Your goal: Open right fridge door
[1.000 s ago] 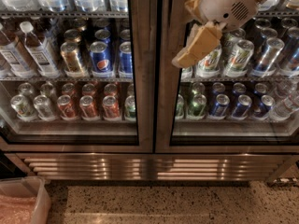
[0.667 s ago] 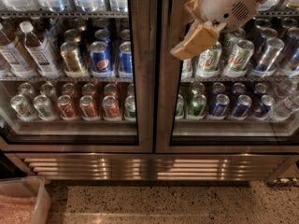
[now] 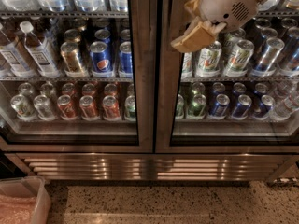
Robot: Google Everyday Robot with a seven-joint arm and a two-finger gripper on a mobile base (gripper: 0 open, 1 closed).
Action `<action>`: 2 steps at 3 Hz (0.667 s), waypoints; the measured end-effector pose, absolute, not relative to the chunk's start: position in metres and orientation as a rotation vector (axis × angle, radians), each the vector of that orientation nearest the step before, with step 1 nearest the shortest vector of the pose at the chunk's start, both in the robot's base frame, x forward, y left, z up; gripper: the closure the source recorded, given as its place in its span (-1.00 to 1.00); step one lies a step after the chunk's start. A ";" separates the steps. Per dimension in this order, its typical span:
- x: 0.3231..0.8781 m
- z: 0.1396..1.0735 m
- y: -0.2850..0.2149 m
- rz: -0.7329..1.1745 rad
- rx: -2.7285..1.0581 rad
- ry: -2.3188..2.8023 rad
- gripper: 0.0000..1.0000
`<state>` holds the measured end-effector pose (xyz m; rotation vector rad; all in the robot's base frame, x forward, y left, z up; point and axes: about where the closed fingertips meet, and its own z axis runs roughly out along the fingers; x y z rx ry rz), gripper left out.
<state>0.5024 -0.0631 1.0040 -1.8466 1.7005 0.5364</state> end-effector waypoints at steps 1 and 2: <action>0.502 1.004 -0.063 0.536 -1.847 1.700 1.00; 0.506 1.005 -0.067 0.536 -1.847 1.700 1.00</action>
Offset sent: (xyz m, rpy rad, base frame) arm -0.0307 -0.0187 -0.0132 0.0271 0.0598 -0.0158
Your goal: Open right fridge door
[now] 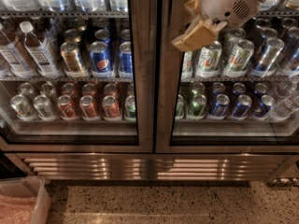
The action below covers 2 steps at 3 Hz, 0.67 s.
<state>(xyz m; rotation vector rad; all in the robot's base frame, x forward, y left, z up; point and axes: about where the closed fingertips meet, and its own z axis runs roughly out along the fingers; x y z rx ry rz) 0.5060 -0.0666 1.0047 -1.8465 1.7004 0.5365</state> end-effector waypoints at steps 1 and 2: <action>0.509 1.007 -0.069 0.536 -1.847 1.700 1.00; 0.512 1.008 -0.069 0.536 -1.847 1.700 1.00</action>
Offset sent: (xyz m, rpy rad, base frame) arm -0.1925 -0.0705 -0.0552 0.3443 0.2214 -0.1489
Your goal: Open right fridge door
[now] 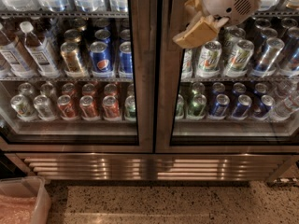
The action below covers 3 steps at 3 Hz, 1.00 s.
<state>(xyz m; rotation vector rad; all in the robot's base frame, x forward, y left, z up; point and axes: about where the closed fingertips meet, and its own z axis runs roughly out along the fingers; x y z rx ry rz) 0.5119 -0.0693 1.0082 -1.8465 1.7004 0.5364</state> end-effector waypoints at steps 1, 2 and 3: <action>0.513 1.009 -0.070 0.536 -1.847 1.700 1.00; 0.515 1.011 -0.071 0.536 -1.847 1.700 1.00; 0.517 1.012 -0.071 0.538 -1.845 1.701 1.00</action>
Offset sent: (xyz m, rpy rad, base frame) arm -0.2581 -0.0647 -0.0716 0.3297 0.3333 -0.2057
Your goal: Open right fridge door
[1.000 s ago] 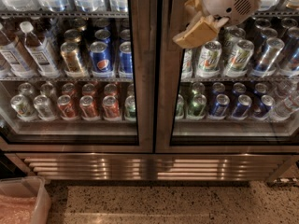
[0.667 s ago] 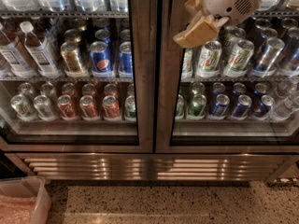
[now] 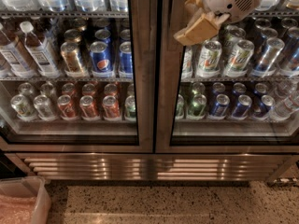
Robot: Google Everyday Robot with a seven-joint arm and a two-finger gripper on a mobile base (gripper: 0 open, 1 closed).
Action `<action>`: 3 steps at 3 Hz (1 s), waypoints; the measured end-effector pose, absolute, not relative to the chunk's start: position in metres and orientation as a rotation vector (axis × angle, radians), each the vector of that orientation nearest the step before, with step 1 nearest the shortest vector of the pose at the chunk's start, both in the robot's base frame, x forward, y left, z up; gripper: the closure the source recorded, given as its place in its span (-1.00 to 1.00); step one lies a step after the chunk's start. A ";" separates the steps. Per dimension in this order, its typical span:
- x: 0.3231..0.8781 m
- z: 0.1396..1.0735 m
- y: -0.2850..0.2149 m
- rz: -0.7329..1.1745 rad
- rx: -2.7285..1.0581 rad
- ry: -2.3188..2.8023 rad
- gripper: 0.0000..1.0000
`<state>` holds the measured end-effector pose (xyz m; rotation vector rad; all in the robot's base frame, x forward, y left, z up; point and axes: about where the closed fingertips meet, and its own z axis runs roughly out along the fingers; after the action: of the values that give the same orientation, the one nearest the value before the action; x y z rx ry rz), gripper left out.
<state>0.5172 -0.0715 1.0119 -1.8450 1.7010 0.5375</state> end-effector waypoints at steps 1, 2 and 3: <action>0.517 1.012 -0.071 0.538 -1.845 1.701 1.00; 0.518 1.013 -0.072 0.538 -1.845 1.701 1.00; 0.520 1.014 -0.072 0.538 -1.846 1.700 1.00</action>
Offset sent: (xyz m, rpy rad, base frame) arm 0.0083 0.0510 -0.0173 0.0154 0.0333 0.1235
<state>0.5198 -0.0718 1.0139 -1.8456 1.7003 0.5379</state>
